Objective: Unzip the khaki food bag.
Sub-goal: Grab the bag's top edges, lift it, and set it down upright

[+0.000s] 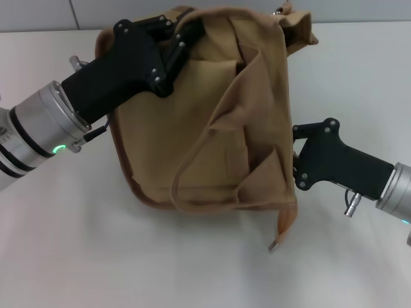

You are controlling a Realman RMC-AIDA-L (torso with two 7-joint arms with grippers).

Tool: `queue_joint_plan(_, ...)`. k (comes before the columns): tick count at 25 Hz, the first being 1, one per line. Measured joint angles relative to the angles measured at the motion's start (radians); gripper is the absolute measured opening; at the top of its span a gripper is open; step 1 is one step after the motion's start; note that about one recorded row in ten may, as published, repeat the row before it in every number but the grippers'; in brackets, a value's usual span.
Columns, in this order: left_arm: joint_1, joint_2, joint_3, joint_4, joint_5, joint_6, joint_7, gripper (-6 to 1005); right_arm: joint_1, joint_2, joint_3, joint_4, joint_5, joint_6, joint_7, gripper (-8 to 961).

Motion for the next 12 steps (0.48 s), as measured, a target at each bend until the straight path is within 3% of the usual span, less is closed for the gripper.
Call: queue_joint_plan(12,0.032,0.000,-0.021,0.001,-0.089,0.012,0.001,84,-0.073,-0.002,0.075,-0.013,0.001,-0.008,-0.003,9)
